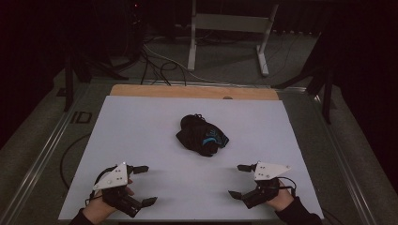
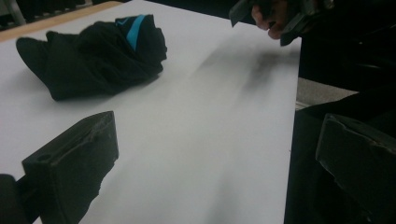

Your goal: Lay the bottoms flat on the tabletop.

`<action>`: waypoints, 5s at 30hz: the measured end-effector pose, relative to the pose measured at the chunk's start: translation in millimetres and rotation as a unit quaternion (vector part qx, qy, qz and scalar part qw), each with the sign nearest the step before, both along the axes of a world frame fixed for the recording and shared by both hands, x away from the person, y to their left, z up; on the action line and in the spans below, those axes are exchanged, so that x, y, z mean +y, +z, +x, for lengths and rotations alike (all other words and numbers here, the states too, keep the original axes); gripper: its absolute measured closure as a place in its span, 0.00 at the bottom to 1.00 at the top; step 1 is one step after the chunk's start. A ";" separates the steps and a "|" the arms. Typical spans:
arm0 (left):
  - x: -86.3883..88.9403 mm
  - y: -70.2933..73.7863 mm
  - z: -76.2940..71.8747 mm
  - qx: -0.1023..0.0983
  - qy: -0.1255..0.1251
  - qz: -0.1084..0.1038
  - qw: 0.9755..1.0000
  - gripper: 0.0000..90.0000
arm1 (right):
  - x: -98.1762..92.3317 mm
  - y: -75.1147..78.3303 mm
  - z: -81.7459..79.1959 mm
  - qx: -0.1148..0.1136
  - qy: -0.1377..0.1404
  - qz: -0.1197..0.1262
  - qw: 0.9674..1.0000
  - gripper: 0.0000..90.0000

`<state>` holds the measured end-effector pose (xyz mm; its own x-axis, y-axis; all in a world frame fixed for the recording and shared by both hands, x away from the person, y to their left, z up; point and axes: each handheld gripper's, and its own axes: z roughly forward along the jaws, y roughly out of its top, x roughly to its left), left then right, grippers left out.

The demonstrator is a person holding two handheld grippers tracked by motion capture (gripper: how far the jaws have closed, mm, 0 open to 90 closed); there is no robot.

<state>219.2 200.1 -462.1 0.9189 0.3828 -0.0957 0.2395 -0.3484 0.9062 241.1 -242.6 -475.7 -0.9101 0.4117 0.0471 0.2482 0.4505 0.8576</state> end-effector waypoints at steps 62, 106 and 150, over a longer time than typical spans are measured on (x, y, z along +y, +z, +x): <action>-114.8 -11.0 87.7 0.029 0.100 0.117 0.988 0.07 | 58.2 0.1 75.5 -0.023 -0.132 -0.013 0.991 0.46; -158.3 -47.4 149.7 0.041 0.168 0.178 0.969 0.97 | 52.5 -8.7 94.2 -0.056 -0.206 -0.054 0.975 0.94; -97.3 20.0 158.0 0.062 0.138 0.153 0.977 0.91 | 16.5 7.4 74.2 -0.052 -0.201 -0.040 0.977 0.94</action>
